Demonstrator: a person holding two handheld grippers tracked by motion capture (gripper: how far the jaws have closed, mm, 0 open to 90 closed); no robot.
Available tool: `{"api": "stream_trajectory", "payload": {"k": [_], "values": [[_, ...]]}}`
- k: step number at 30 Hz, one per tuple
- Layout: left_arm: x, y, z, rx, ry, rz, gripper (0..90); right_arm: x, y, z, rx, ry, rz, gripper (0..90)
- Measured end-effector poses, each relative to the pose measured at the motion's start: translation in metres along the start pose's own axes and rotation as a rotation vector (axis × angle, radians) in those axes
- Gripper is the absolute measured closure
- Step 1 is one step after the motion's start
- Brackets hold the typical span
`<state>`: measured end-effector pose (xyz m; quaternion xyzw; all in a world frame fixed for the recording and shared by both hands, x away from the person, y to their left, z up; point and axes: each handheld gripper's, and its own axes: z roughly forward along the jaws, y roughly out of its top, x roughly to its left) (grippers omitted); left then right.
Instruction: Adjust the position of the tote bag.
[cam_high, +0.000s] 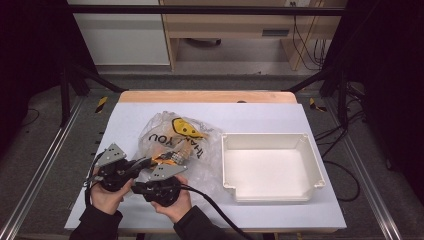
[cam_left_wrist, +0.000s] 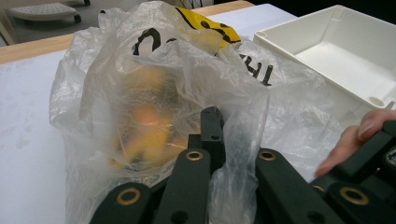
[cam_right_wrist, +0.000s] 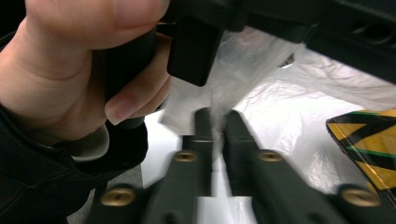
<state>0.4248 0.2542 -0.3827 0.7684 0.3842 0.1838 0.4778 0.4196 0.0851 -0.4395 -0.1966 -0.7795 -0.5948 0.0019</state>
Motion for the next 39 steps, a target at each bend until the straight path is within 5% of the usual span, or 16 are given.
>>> {"api": "stream_trajectory", "payload": {"k": [4,12,15,19,21,24,28,30,31,39], "values": [[0.001,0.002,0.0,-0.008,0.022,-0.015,68.9,0.001,0.0,-0.002,0.036,-0.002,-0.012,90.0],[-0.002,0.012,-0.003,-0.049,0.015,-0.041,50.6,0.007,-0.01,0.02,0.118,-0.004,-0.03,90.0],[0.0,0.011,-0.005,-0.034,0.025,-0.034,59.5,0.01,-0.013,0.023,0.144,-0.008,-0.049,88.5],[0.004,0.007,-0.006,0.007,0.07,-0.02,84.2,0.013,-0.014,0.016,0.15,-0.031,-0.081,70.2],[0.007,0.005,-0.007,0.015,0.088,-0.018,89.6,0.014,-0.012,0.004,0.119,-0.039,-0.097,62.8],[0.014,0.003,-0.009,0.013,0.106,-0.027,90.0,0.011,-0.007,-0.025,0.072,-0.111,-0.125,57.6],[0.021,0.002,-0.011,0.0,0.115,-0.03,90.0,-0.005,0.004,-0.063,0.025,-0.267,-0.135,48.1],[0.024,0.003,-0.012,-0.004,0.135,-0.015,90.0,-0.016,0.008,-0.073,0.044,-0.368,-0.127,42.5],[0.026,0.003,-0.012,-0.004,0.14,-0.012,90.0,-0.021,0.008,-0.074,0.07,-0.417,-0.123,40.3],[0.054,0.005,0.001,0.021,0.185,-0.023,90.0,-0.042,-0.012,-0.054,0.24,-0.526,-0.104,46.2]]}}
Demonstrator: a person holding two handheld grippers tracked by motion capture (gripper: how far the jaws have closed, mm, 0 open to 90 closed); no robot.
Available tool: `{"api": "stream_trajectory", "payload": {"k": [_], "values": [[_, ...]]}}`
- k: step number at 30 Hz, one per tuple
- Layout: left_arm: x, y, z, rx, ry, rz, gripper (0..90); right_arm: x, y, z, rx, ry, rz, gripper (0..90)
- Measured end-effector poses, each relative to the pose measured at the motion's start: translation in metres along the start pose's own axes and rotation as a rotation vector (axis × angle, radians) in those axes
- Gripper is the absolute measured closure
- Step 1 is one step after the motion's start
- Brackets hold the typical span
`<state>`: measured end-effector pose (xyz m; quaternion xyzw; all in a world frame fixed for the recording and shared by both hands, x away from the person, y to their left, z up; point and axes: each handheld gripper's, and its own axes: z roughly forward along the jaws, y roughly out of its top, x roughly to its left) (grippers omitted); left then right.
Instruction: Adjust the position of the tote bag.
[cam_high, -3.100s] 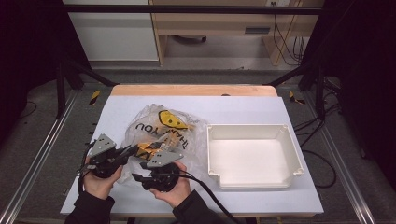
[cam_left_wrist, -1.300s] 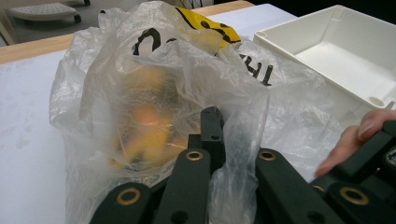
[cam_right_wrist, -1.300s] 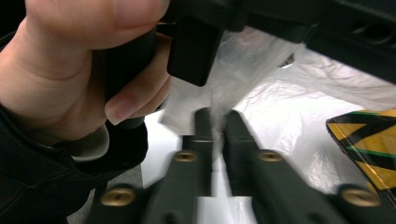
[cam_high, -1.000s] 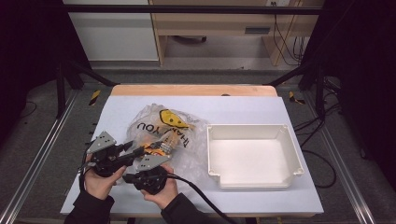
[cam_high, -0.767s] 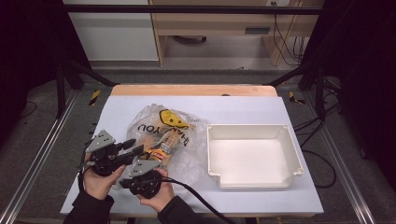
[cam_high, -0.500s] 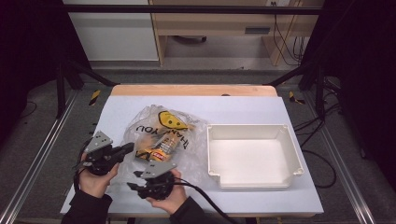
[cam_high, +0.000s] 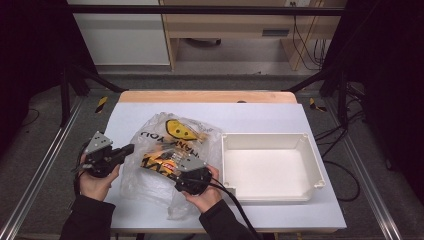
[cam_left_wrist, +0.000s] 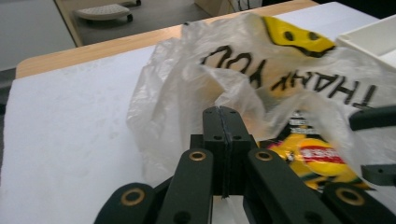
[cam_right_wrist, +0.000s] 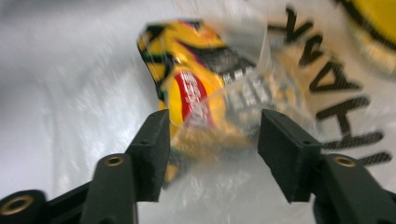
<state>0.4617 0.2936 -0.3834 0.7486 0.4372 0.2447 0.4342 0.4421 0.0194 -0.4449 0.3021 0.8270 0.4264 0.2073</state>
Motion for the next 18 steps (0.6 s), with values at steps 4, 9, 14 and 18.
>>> {"api": "stream_trajectory", "payload": {"k": [4,9,14,18], "values": [[0.014,-0.001,0.015,0.037,0.03,-0.007,90.0,-0.002,-0.009,0.008,0.061,-0.008,0.008,57.5],[0.029,-0.009,0.028,0.081,0.068,0.0,90.0,-0.007,-0.018,0.015,0.142,-0.07,0.029,85.4],[0.035,-0.015,0.043,0.113,0.056,-0.009,90.0,-0.013,-0.02,0.017,0.13,-0.142,0.061,90.0],[0.035,-0.015,0.058,0.128,0.074,0.014,90.0,-0.018,-0.014,0.018,0.101,-0.224,0.076,90.0]]}}
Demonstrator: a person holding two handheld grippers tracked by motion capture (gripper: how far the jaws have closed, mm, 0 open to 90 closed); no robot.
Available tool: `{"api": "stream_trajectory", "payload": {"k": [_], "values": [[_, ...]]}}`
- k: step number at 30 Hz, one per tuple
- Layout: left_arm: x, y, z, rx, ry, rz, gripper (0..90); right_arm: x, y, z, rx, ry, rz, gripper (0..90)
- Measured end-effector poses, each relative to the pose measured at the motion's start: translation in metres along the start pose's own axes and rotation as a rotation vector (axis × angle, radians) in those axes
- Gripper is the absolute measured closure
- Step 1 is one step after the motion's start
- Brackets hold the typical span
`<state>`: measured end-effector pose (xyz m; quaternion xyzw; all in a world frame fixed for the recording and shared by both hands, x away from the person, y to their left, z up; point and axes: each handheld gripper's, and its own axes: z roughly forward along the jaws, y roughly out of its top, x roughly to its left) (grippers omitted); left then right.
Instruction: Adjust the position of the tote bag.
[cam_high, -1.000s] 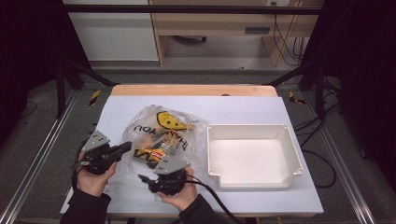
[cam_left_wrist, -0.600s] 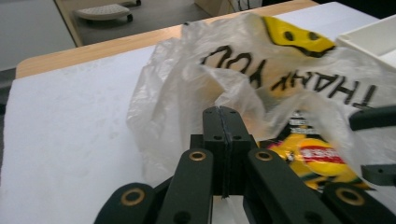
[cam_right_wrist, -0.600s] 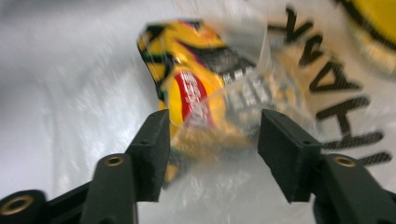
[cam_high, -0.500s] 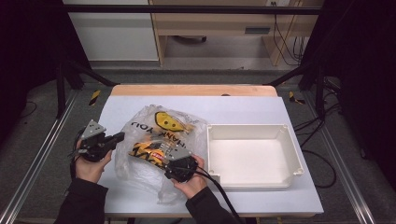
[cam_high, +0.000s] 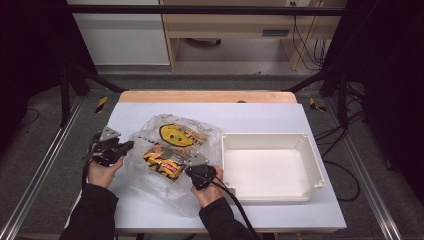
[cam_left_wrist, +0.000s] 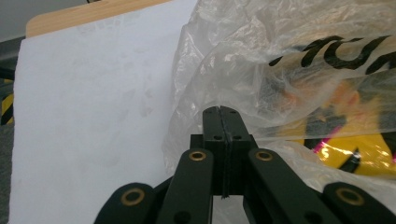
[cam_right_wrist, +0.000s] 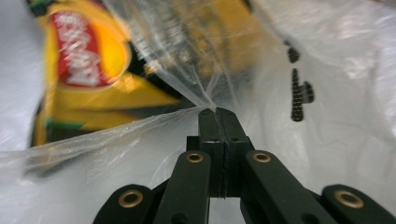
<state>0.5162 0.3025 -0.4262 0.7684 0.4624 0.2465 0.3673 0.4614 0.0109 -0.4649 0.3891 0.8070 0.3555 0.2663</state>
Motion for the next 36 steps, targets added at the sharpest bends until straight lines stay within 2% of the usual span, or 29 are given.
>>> {"api": "stream_trajectory", "payload": {"k": [4,5,7,9,11,13,17,20,21,22,25,26,29,30,34,36], "values": [[-0.001,0.003,0.012,0.009,0.02,0.027,90.0,-0.002,0.007,0.006,-0.008,-0.086,-0.001,90.0],[-0.001,0.003,0.016,0.024,0.024,0.033,90.0,-0.002,0.008,0.009,0.009,-0.113,0.009,90.0],[0.001,-0.001,0.024,0.055,0.027,0.031,90.0,0.0,0.009,0.017,0.038,-0.135,0.009,89.3],[0.003,-0.004,0.031,0.087,0.009,0.026,89.9,0.001,0.007,0.027,0.066,-0.146,-0.007,85.8],[0.002,-0.007,0.033,0.094,0.001,0.021,89.7,-0.001,0.004,0.033,0.081,-0.11,-0.002,79.9],[0.003,-0.009,0.033,0.092,-0.006,0.012,89.7,0.0,0.004,0.03,0.059,-0.075,-0.006,74.3],[0.005,-0.01,0.027,0.065,-0.02,-0.013,89.7,0.006,0.014,0.004,-0.078,-0.004,-0.027,65.6],[0.007,-0.009,0.02,0.028,-0.034,-0.035,89.8,0.011,0.024,-0.019,-0.175,0.082,-0.025,61.8],[0.008,-0.009,0.017,0.019,-0.039,-0.041,89.8,0.013,0.027,-0.025,-0.195,0.127,-0.028,60.5],[0.008,-0.009,0.016,0.013,-0.041,-0.047,89.8,0.017,0.031,-0.029,-0.199,0.182,-0.028,59.5],[0.007,-0.009,0.013,0.006,-0.052,-0.047,89.8,0.027,0.034,-0.026,-0.172,0.267,-0.035,56.3],[0.006,-0.01,0.012,0.007,-0.055,-0.041,89.8,0.03,0.034,-0.022,-0.148,0.271,-0.042,54.8],[0.004,-0.01,0.007,-0.007,-0.059,-0.032,89.9,0.036,0.028,-0.007,-0.063,0.227,-0.062,51.8],[0.005,-0.01,0.006,-0.01,-0.06,-0.034,89.9,0.036,0.024,-0.003,-0.06,0.219,-0.056,52.6],[0.008,-0.01,0.004,-0.014,-0.056,-0.049,89.9,0.036,0.017,-0.003,-0.05,0.199,-0.065,64.7],[0.008,-0.011,0.004,-0.015,-0.053,-0.052,89.9,0.037,0.015,-0.004,-0.038,0.203,-0.065,75.6]]}}
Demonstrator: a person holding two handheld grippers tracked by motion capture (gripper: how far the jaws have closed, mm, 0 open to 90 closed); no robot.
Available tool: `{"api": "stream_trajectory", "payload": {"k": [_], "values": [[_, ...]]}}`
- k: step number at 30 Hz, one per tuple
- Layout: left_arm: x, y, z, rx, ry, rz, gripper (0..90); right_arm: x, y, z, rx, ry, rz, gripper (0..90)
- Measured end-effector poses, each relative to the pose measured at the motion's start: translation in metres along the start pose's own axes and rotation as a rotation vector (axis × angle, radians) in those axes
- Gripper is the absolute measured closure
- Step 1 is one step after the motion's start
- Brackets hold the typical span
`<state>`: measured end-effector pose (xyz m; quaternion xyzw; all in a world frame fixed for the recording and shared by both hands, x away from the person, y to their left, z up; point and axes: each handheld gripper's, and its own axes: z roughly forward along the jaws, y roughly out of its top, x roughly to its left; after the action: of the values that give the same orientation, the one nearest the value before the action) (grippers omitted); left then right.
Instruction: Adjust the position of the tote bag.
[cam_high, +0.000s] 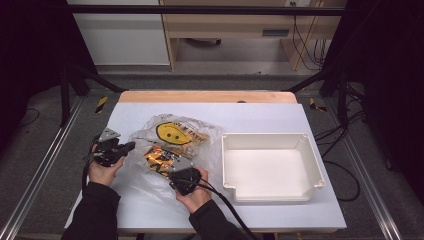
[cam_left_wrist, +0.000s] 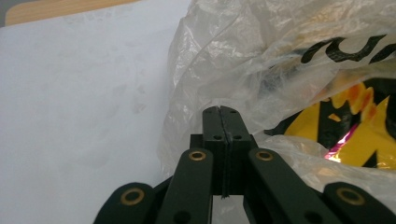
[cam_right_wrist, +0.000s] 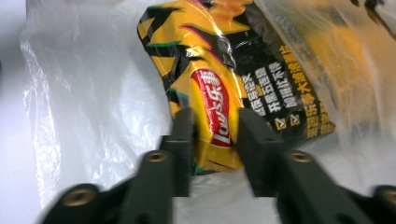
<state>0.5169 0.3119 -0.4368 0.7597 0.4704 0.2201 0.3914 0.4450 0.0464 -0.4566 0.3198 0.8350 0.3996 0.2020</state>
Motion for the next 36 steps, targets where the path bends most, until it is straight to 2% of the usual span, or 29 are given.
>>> {"api": "stream_trajectory", "payload": {"k": [1,3,5,7,10,12,15,18,20,22,23,25,27,28,29,31,33,36], "values": [[0.0,0.0,-0.001,0.002,-0.004,-0.002,89.9,0.0,-0.001,0.0,0.006,0.004,0.009,82.6],[0.001,0.0,-0.002,-0.003,-0.004,-0.002,89.9,0.001,-0.001,0.001,0.034,-0.003,0.022,89.1],[0.002,0.0,-0.004,-0.006,-0.007,-0.006,89.9,-0.001,0.0,-0.001,0.039,0.009,0.036,90.0],[0.004,-0.001,-0.005,-0.009,-0.011,-0.012,89.8,-0.004,0.001,-0.007,0.022,0.032,0.041,90.0],[0.006,-0.001,-0.007,-0.014,-0.016,-0.021,89.9,-0.005,0.002,-0.025,-0.004,0.137,0.026,90.0],[0.006,-0.002,-0.007,-0.013,-0.016,-0.021,89.8,-0.001,0.0,-0.042,0.002,0.207,-0.011,90.0],[0.004,-0.002,-0.004,0.006,-0.022,-0.011,89.4,0.003,-0.008,-0.061,0.012,0.264,-0.051,90.0],[0.001,-0.004,0.001,0.049,-0.012,0.009,84.0,0.003,-0.019,-0.061,0.027,0.273,-0.049,88.4],[0.0,-0.005,0.0,0.059,-0.001,0.021,79.5,0.002,-0.024,-0.054,0.042,0.273,-0.055,81.3],[0.0,-0.005,-0.006,0.036,-0.001,0.01,72.4,0.002,-0.025,-0.054,0.026,0.272,-0.058,73.3],[0.0,-0.004,-0.012,0.009,0.002,0.005,68.8,0.0,-0.024,-0.057,0.005,0.279,-0.061,68.8],[0.0,-0.002,-0.022,-0.033,0.003,-0.004,59.8,-0.005,-0.017,-0.067,-0.038,0.28,-0.046,63.8],[0.0,-0.001,-0.035,-0.062,-0.005,-0.022,55.9,-0.01,-0.009,-0.077,-0.087,0.262,-0.047,59.7],[-0.001,0.0,-0.041,-0.077,-0.005,-0.031,54.5,-0.013,-0.004,-0.082,-0.102,0.249,-0.05,59.4],[-0.002,0.0,-0.048,-0.097,0.006,-0.023,53.5,-0.015,0.0,-0.086,-0.117,0.239,-0.054,58.8],[-0.004,0.0,-0.057,-0.117,0.036,-0.017,50.7,-0.016,0.007,-0.09,-0.134,0.24,-0.052,57.1],[-0.004,-0.001,-0.067,-0.147,0.02,-0.027,52.4,-0.016,0.012,-0.09,-0.137,0.249,-0.047,56.1],[-0.008,-0.004,-0.079,-0.151,0.031,-0.025,53.4,-0.012,0.017,-0.088,-0.136,0.258,-0.062,56.2]]}}
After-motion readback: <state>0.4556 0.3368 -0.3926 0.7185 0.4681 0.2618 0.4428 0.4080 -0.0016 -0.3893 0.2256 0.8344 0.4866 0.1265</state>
